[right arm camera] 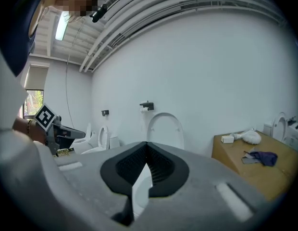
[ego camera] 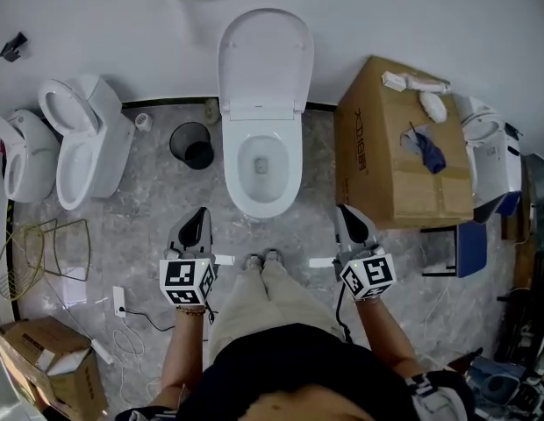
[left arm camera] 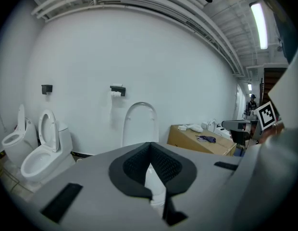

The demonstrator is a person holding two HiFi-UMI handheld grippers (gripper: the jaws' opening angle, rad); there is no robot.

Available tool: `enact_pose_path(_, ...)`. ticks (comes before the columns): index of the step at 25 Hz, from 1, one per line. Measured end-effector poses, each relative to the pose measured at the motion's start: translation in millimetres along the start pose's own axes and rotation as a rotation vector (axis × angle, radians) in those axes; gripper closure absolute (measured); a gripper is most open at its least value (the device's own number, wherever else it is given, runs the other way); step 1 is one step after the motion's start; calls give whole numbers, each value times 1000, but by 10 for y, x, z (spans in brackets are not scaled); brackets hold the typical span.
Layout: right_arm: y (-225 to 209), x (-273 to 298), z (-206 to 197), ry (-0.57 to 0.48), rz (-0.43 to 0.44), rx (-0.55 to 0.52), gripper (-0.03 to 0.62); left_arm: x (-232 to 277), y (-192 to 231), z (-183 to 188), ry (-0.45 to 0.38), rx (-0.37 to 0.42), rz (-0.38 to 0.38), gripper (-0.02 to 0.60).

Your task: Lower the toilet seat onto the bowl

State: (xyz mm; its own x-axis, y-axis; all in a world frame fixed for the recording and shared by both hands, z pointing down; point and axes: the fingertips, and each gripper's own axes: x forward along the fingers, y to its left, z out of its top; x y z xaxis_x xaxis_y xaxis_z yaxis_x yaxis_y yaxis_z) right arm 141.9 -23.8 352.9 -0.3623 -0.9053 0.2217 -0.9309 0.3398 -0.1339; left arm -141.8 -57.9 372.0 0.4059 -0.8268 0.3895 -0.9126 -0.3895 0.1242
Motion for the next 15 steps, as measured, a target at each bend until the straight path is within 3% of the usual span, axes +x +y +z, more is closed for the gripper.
enact_pose_path(15,156,-227,224,-59,4,28,589,-364,-147,268,-56,93,55,578)
